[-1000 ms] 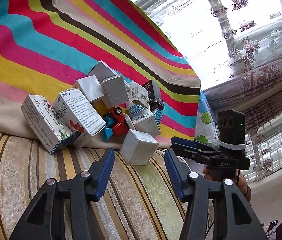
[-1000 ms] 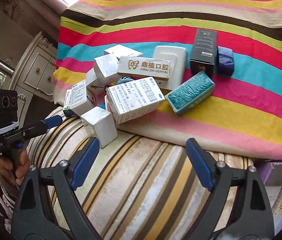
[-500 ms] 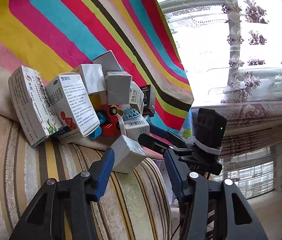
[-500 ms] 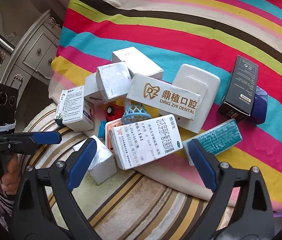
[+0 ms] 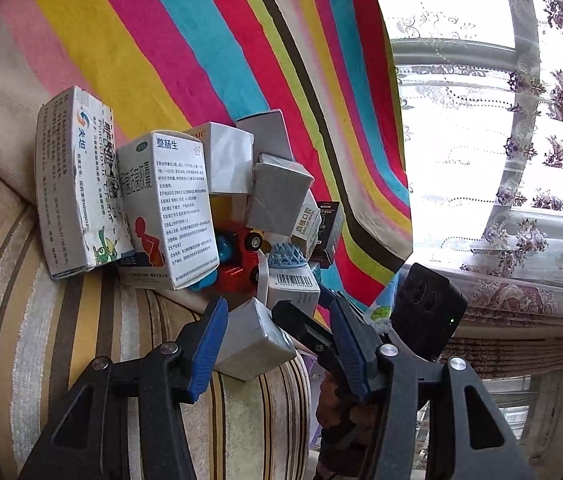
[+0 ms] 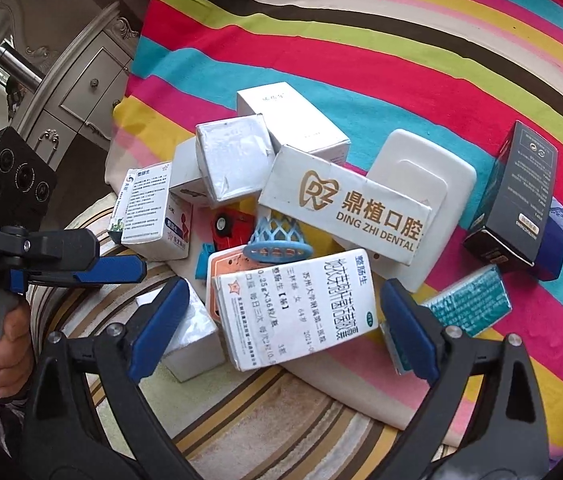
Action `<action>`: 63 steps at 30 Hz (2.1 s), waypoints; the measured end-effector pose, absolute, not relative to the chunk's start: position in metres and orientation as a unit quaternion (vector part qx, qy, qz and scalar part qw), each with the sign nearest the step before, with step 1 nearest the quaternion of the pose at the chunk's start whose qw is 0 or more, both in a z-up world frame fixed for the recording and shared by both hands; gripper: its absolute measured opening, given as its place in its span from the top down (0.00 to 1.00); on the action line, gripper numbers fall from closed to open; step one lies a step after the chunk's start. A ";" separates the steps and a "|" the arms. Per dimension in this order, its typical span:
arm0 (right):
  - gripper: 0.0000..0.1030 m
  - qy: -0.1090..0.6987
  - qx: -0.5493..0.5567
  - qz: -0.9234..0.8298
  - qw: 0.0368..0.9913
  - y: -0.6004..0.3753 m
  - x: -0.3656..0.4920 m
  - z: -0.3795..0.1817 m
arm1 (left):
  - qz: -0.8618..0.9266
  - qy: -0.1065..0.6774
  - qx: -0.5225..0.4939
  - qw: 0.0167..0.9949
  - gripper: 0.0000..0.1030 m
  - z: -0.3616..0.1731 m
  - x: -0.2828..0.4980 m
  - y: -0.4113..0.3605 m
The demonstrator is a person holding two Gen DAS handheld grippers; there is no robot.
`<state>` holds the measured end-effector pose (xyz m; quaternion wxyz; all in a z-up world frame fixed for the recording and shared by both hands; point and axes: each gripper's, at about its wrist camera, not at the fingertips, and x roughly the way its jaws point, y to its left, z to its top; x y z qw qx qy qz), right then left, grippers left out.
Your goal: Organize rigid objects
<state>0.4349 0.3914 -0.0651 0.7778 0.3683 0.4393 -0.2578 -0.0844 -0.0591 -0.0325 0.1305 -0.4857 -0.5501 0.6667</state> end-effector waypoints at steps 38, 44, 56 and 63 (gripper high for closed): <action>0.20 0.385 0.333 -0.373 0.776 0.430 0.350 -0.018 | 0.814 -0.189 -0.530 0.146 0.26 0.004 -0.087 0.016; 0.20 0.374 0.342 -0.391 0.768 0.446 0.326 -0.020 | 0.841 -0.229 -0.474 0.123 0.26 0.033 -0.113 -0.008; 0.20 0.349 0.387 -0.489 0.699 0.508 0.211 -0.023 | 0.811 -0.210 -0.538 0.088 0.39 0.009 -0.190 -0.014; 0.20 0.347 0.415 -0.549 0.637 0.548 0.136 -0.034 | 0.810 -0.189 -0.547 0.097 0.66 0.001 -0.191 0.002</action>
